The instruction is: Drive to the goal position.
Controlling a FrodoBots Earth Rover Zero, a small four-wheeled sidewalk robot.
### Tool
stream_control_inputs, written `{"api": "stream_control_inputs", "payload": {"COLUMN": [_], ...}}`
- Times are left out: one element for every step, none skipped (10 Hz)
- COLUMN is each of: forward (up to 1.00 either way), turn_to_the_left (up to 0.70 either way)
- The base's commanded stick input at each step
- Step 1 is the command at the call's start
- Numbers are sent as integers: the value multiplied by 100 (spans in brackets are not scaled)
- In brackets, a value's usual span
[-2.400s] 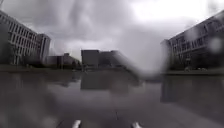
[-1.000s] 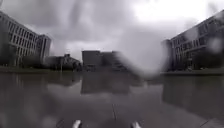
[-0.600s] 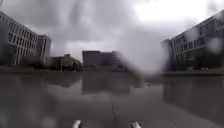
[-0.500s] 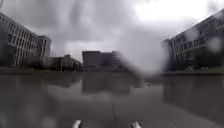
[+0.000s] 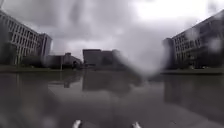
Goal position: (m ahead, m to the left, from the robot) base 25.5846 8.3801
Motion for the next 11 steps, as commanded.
{"api": "stream_control_inputs", "payload": {"forward": [70, 70, 70, 70, 70, 70, 70, 70, 70, 70, 70], "turn_to_the_left": [0, 0, 0, 0, 0, -1, -4, -20, -8, -1, 0]}}
